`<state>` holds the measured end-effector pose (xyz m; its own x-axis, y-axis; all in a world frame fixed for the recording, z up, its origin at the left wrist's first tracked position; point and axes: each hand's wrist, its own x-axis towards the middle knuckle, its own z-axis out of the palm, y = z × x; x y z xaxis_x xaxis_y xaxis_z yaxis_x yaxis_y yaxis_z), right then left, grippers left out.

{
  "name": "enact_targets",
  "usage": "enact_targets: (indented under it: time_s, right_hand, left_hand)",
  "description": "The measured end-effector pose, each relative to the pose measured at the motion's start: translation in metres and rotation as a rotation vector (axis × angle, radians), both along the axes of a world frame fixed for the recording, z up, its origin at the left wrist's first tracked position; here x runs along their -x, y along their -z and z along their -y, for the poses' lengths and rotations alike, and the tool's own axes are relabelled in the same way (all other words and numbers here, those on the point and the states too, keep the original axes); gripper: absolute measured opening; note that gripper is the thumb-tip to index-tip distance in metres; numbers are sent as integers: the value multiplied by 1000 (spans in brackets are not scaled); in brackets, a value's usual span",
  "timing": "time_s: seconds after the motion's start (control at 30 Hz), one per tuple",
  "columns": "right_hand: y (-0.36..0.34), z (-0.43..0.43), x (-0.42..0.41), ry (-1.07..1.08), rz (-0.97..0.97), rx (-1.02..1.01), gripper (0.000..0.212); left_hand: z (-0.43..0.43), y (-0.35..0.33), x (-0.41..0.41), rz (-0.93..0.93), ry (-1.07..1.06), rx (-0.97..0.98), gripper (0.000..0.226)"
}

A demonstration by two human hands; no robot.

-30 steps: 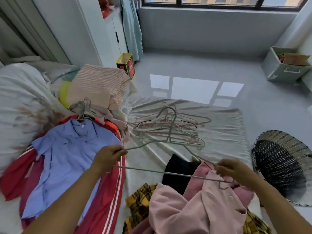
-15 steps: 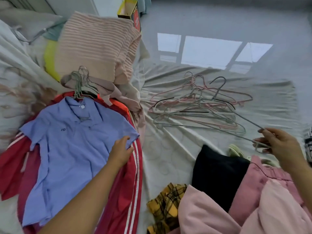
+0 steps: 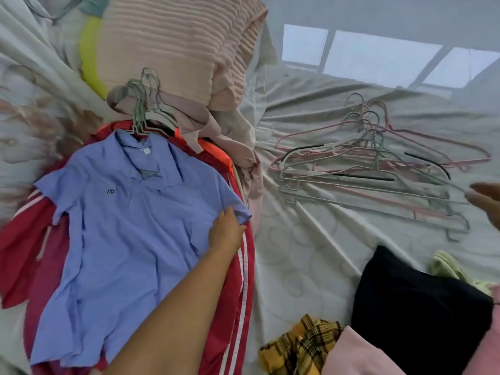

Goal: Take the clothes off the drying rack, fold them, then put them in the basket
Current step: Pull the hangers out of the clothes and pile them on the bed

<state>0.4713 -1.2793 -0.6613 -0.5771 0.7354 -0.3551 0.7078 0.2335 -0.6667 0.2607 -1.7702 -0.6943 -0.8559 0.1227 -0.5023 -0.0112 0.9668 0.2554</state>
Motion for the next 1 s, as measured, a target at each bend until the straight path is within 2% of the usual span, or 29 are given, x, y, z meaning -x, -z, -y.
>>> enact_targets:
  time_s: [0.07,0.13,0.2,0.27,0.3,0.37,0.43,0.5,0.53,0.57,0.6,0.63,0.67,0.7,0.73,0.77,0.8,0.83,0.87,0.9,0.93,1.0]
  right_hand:
    - [-40,94,15,-130,88,117,4]
    - [-53,165,29,-165,127,189,15]
    - [-58,203,30,-147,110,328,6]
    - [-55,227,32,-114,89,474,44]
    - [-59,242,36,-98,51,523,47]
    - [-70,269,48,-75,22,668,28]
    - [-79,292,60,8,43,837,35]
    - [-90,314,69,58,115,979,47]
    - [-95,325,70,71,147,1031,52]
    - [-101,335,69,80,178,1061,54]
    - [-107,345,64,78,204,1096,50]
    - [-115,352,58,61,226,1100,41]
    - [-119,356,49,48,234,1067,31]
    - [-124,359,39,14,229,1007,23]
    - [-128,359,29,-37,209,934,19]
    - [-137,358,20,-86,175,863,22]
    - [-146,356,11,-119,134,809,26]
    - [-157,353,3,-127,91,801,25]
    - [-171,350,-4,-114,50,825,19]
    - [-186,346,-11,-105,3,862,12]
    - [-199,342,-20,-108,-41,895,9]
    - [-226,333,-40,-192,-74,876,14]
  left_hand:
    - [4,2,5,-56,-42,8,32]
    - [9,-3,9,-95,-30,-37,30]
    - [10,-19,12,-123,-64,-185,27]
    - [10,-46,6,-116,-56,-400,21]
    - [7,-65,-3,-83,-39,-515,21]
    - [6,-105,-33,40,-34,-735,21]
    - [8,-149,-70,239,19,-853,19]
    - [7,-177,-108,422,128,-881,22]
    - [4,-190,-124,488,238,-836,21]
    - [-3,-197,-146,453,338,-679,19]
    - [-10,-208,-156,344,338,-471,21]
    - [-12,-224,-171,359,561,-88,27]
    - [-11,-230,-193,223,580,83,31]
    - [-16,-226,-212,23,512,88,34]
    - [-17,-220,-224,-119,506,43,37]
    - [-6,-215,-224,-162,521,13,39]
    - [12,-215,-213,-17,485,-115,37]
    - [16,-211,-200,211,294,-430,31]
    - [26,-223,-182,336,184,-629,24]
    - [29,-221,-170,237,79,-813,18]
    - [34,-226,-160,206,-13,-909,12]
    - [49,-217,-130,-80,-131,-761,17]
